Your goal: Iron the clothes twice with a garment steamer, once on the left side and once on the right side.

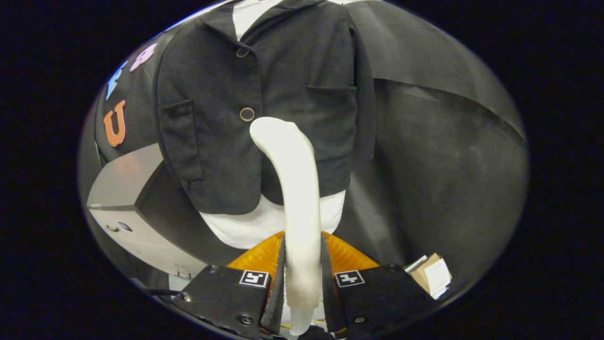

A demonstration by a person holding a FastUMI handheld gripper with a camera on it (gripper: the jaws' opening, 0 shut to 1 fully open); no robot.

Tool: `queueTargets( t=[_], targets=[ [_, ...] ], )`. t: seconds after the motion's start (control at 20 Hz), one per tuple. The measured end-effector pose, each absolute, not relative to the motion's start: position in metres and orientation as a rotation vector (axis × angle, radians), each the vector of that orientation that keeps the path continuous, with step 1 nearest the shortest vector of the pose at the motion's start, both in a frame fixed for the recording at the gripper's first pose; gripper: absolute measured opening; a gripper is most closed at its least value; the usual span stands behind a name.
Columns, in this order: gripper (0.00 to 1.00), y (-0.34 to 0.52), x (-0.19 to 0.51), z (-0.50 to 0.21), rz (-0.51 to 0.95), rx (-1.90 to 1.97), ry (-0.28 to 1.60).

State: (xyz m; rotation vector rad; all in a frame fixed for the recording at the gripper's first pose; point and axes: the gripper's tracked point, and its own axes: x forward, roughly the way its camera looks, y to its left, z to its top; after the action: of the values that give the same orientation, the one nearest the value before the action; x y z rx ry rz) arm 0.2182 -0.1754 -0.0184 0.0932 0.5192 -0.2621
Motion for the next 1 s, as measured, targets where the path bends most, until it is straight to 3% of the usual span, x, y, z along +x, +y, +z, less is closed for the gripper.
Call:
queueTargets(
  t=[1.0],
  targets=[
    [0.38, -0.179, 0.224, -0.037, -0.166, 0.151, 0.561]
  ],
)
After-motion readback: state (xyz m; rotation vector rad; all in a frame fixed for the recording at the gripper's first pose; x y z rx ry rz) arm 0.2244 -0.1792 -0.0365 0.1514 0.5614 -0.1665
